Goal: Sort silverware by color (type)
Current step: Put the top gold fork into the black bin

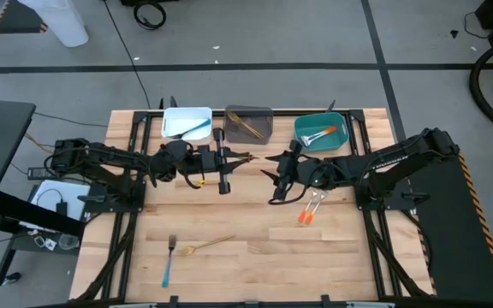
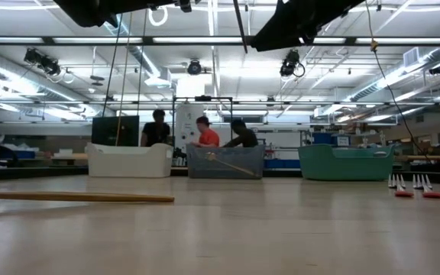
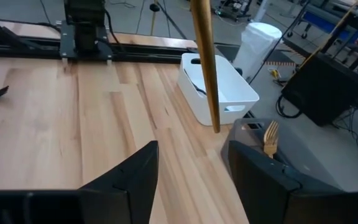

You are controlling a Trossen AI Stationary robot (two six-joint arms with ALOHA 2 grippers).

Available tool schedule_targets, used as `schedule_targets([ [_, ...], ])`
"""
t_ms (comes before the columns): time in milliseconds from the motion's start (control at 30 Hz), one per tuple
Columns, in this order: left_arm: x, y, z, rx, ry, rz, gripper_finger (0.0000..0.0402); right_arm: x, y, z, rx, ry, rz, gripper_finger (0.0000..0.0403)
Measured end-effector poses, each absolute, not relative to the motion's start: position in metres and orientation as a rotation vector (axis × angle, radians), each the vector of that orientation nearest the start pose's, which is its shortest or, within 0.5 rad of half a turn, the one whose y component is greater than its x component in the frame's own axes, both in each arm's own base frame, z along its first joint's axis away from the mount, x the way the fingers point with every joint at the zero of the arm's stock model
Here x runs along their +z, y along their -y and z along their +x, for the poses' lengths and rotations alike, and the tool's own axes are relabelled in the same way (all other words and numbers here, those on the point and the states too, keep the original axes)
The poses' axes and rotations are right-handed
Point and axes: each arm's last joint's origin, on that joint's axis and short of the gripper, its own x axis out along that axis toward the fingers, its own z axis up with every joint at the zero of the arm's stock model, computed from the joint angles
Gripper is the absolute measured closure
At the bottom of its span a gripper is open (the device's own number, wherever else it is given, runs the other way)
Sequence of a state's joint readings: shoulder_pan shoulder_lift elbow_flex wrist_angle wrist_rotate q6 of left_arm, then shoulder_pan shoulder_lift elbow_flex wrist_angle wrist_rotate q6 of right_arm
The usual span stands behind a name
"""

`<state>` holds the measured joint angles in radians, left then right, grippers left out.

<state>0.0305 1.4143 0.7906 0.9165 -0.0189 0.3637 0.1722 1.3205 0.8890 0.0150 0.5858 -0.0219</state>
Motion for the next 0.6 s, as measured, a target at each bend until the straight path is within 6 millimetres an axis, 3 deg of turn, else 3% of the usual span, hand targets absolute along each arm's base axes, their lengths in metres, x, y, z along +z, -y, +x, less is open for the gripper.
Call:
schedule_targets([
  [600,0.2969,-0.0082,0.3055,0.053,0.279,0.359,0.0381,0.2739,-0.034,0.285,-0.375,-0.396,-0.17,0.0188],
])
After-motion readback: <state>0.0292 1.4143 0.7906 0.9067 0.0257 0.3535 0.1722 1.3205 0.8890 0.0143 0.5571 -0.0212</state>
